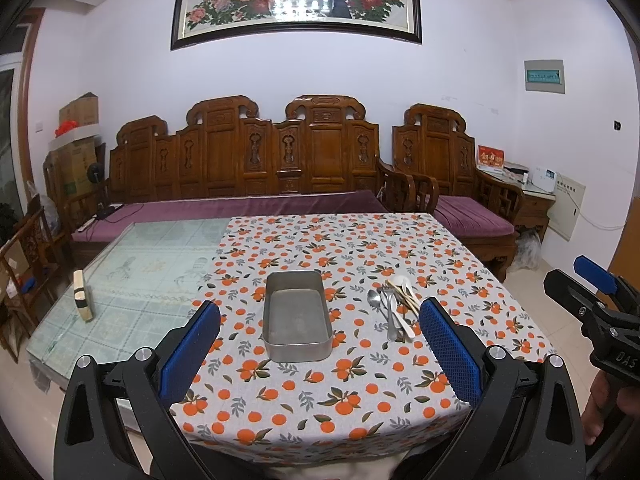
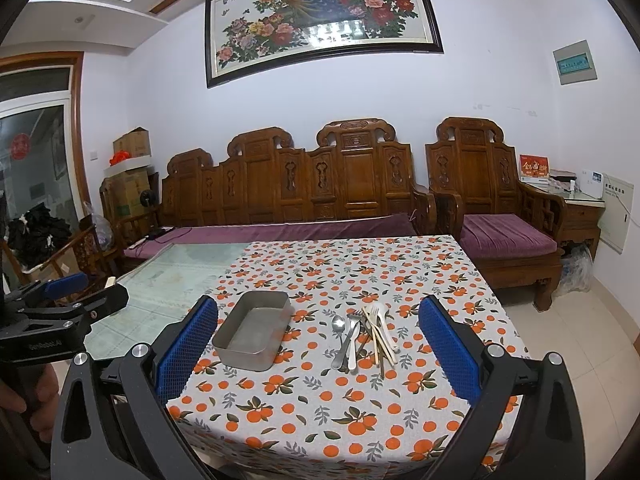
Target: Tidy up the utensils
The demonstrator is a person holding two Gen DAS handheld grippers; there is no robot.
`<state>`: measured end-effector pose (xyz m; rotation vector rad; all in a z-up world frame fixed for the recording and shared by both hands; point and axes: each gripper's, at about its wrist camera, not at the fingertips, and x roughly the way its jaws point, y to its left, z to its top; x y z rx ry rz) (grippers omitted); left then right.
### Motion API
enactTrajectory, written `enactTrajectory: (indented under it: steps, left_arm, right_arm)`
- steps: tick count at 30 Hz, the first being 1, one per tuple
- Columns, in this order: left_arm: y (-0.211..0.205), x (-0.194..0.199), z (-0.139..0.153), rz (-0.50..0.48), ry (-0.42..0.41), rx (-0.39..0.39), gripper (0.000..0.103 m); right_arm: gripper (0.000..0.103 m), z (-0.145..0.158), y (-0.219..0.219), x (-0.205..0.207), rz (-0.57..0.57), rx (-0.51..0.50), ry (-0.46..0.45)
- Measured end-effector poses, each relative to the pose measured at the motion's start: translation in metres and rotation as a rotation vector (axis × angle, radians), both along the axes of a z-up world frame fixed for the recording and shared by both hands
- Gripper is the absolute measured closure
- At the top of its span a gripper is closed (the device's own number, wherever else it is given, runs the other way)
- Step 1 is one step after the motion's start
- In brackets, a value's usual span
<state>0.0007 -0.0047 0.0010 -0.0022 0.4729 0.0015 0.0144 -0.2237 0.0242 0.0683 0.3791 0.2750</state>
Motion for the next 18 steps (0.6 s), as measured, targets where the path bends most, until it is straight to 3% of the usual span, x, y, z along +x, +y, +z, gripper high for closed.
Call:
enactTrajectory:
  steps: [18]
  left_arm:
    - [-0.0029,0.0003,-0.0023,0.0,0.0,0.0,0.006]
  right_arm:
    - [0.002,-0.0003,-0.0002,0.0004,0.001,0.001,-0.001]
